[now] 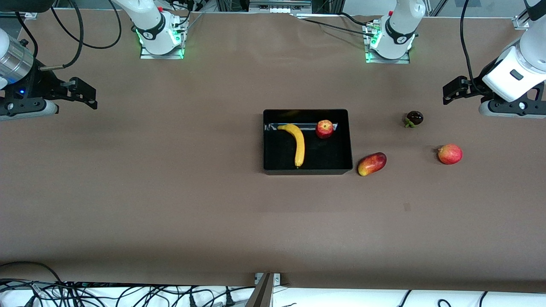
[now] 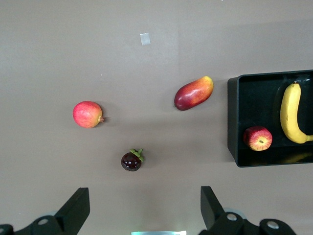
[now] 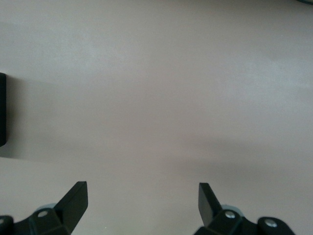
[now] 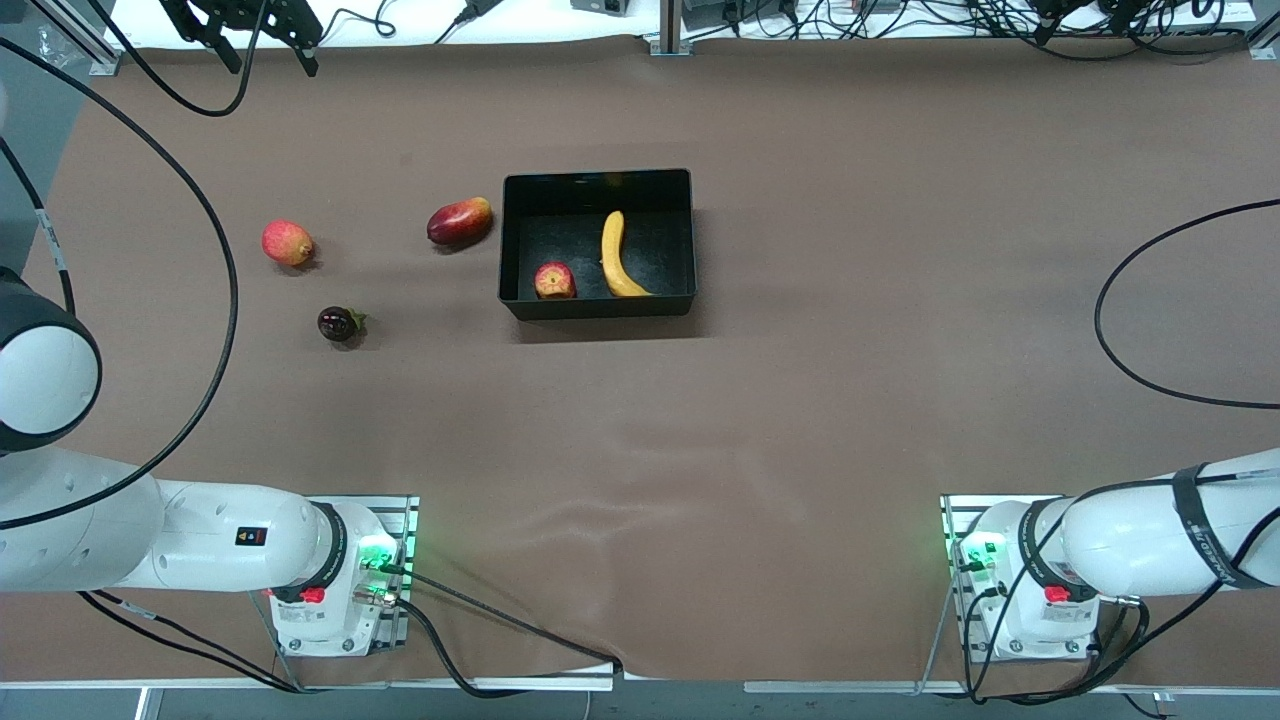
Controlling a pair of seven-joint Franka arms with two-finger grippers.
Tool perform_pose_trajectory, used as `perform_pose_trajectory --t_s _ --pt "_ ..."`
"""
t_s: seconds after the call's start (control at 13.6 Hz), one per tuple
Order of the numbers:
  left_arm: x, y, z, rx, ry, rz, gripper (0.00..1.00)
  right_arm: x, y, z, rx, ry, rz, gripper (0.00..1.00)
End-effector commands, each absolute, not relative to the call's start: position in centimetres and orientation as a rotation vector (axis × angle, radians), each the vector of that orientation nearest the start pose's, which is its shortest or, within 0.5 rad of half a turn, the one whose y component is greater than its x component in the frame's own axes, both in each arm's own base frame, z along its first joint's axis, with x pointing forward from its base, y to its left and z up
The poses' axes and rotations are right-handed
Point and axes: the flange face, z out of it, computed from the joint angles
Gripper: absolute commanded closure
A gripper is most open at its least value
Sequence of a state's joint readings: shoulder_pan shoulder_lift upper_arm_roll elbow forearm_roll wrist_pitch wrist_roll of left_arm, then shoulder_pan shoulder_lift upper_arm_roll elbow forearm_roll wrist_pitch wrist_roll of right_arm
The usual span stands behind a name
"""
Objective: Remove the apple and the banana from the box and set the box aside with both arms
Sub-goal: 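Move the left gripper over the red apple in the black box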
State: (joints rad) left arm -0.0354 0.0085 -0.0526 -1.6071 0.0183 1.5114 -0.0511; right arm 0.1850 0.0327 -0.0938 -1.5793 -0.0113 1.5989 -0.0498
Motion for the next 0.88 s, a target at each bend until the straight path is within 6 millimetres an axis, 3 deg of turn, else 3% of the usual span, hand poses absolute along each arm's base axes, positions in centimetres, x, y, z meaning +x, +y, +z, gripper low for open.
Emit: perform_pose_trajectory --t_s 0.0,0.22,0.51,0.73,0.81 --pt "54.8 -4.5 60.2 -3.093 0.075 0.169 0.0 56.6 5.0 61.0 -3.151 -0.209 0.006 0.0" --pt "54.7 -4.9 60.2 -3.096 0.084 0.177 0.0 56.6 5.0 60.9 -3.151 -0.209 0.009 0.0" --pt "53.6 -6.3 59.3 -3.082 0.123 0.325 0.0 56.6 5.0 61.0 -3.151 -0.209 0.006 0.0" --pt "53.3 -9.8 55.7 -3.032 0.221 0.544 0.0 56.6 5.0 61.0 -3.151 -0.209 0.006 0.0" --pt "53.8 -11.9 54.1 -3.021 0.273 0.57 0.0 56.6 5.0 61.0 -3.151 -0.209 0.006 0.0"
